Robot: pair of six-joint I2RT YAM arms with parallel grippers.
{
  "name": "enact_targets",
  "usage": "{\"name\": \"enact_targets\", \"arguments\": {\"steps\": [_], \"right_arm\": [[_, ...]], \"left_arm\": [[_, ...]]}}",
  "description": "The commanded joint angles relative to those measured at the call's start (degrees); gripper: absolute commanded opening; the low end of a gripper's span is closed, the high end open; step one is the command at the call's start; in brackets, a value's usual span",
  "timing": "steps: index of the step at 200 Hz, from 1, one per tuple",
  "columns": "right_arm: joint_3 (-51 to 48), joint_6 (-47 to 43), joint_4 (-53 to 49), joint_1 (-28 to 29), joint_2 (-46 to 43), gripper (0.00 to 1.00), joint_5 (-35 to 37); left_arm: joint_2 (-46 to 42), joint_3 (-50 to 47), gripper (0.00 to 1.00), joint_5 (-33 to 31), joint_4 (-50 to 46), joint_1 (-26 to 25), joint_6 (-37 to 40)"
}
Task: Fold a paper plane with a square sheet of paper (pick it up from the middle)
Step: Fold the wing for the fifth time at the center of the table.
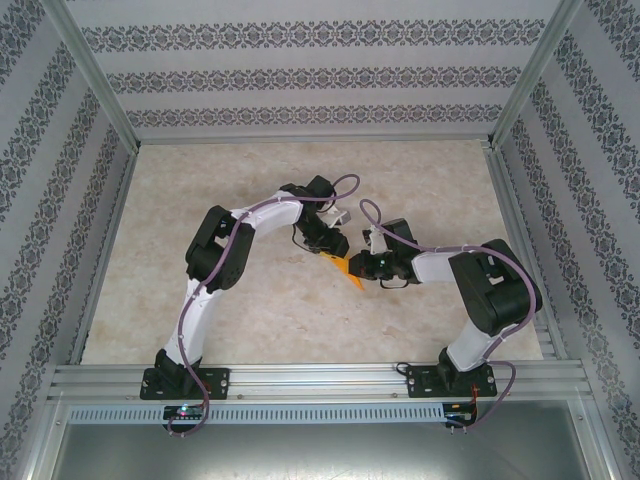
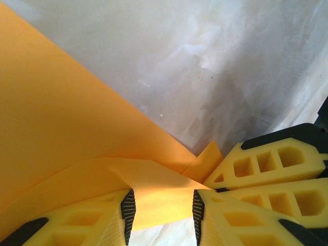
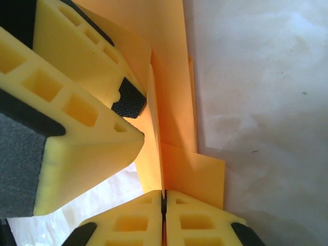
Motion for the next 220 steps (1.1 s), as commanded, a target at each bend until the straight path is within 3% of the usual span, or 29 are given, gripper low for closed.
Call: {"name": "enact_targets", "arguments": {"steps": [1, 71, 128, 220], "right_arm": [[-0.78, -0.65, -9.23, 0.34, -0.90, 0.11, 3.41], [0.70, -3.33, -19.23, 0.05, -9.91, 0.23, 6.87], [1.44, -2.32, -22.65, 2.10, -15.17, 0.12, 6.53], [2.18, -1.33, -15.81, 2.84, -6.65, 0.06, 4.12]], "left_arm": [[4.13, 0.70, 0.40, -5.10, -2.15, 1.33, 2.67], [5.66, 1.12, 0.40, -5.74, -3.69, 1.33, 4.07], [5.97, 1.94, 0.40, -5.77, -4.72, 1.33, 4.70], [5.87, 2.13, 0.40, -5.67, -5.43, 1.32, 5.40]]}}
